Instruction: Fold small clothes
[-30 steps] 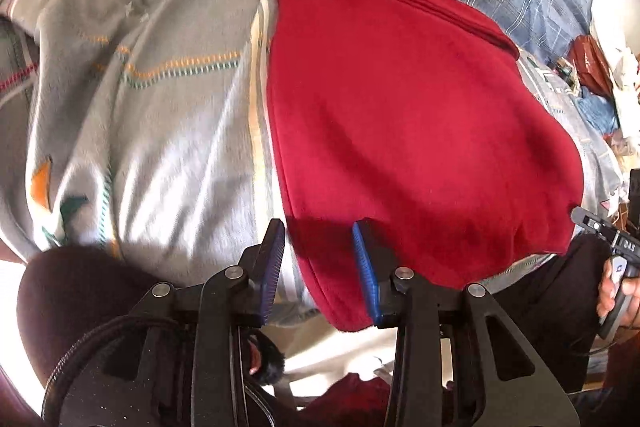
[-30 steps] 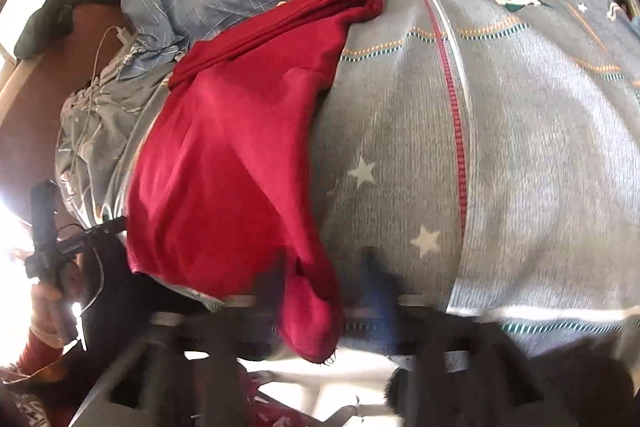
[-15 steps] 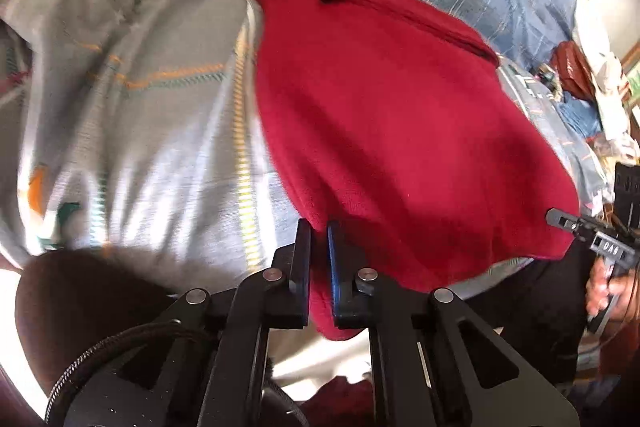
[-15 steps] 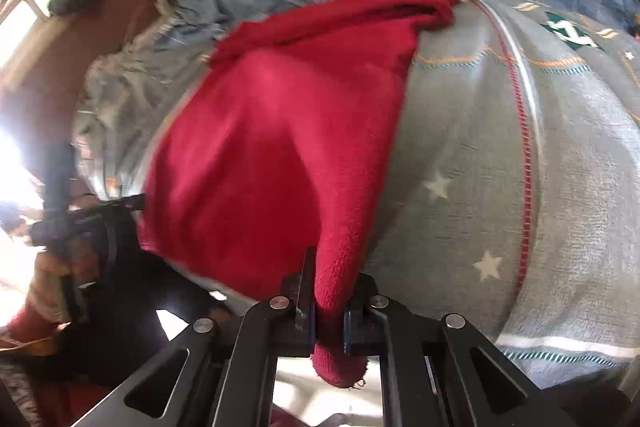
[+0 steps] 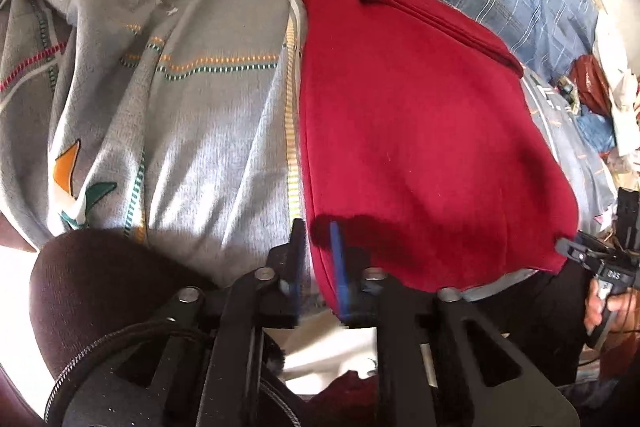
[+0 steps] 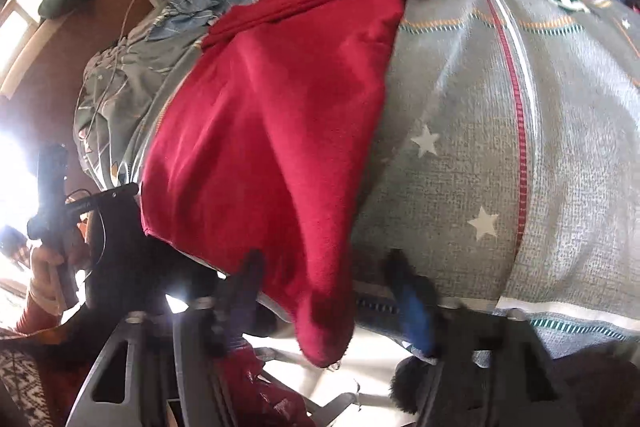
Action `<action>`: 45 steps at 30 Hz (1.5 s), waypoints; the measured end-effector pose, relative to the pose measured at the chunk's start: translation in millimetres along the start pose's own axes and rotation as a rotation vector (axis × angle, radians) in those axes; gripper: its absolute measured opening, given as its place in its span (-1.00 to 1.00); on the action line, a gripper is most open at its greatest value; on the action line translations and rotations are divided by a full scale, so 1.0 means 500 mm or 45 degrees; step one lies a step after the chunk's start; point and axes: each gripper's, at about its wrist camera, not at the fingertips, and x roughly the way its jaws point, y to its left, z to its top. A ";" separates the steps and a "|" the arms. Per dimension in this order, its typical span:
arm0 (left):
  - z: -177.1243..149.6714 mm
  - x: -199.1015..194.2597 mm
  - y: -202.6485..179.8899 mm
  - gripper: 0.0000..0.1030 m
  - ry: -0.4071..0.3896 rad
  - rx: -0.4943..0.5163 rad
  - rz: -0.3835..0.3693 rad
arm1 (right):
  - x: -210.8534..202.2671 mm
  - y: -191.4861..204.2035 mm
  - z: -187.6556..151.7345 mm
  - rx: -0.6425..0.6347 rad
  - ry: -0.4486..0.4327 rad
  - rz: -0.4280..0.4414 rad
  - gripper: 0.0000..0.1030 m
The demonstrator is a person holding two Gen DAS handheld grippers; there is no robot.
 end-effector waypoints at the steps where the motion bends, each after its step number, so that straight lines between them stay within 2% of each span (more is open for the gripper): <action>1: 0.000 0.001 -0.003 -0.46 0.000 0.004 0.002 | 0.001 0.004 -0.003 -0.012 0.009 0.006 0.23; 15: -0.020 0.032 -0.033 -0.44 0.027 0.072 0.075 | 0.037 0.031 0.005 -0.068 0.063 0.031 0.23; 29: -0.026 0.041 -0.051 -0.40 0.040 0.086 0.079 | 0.043 0.027 0.017 -0.062 0.050 0.066 0.22; 31: -0.029 0.043 -0.053 -0.39 0.048 0.093 0.071 | 0.042 0.025 0.021 -0.087 0.050 0.052 0.09; 33: -0.030 0.044 -0.055 -0.39 0.054 0.091 0.062 | 0.044 0.034 0.024 -0.126 0.065 0.044 -0.24; 34: -0.030 0.044 -0.055 -0.39 0.060 0.084 0.053 | 0.044 0.035 0.024 -0.135 0.070 0.053 -0.31; 39: -0.026 0.046 -0.048 -0.39 0.071 0.045 0.021 | 0.039 0.048 0.028 -0.178 0.052 0.081 -0.31; 45: -0.026 0.046 -0.048 -0.38 0.065 0.041 0.015 | 0.050 0.020 0.027 -0.080 0.072 0.130 -0.31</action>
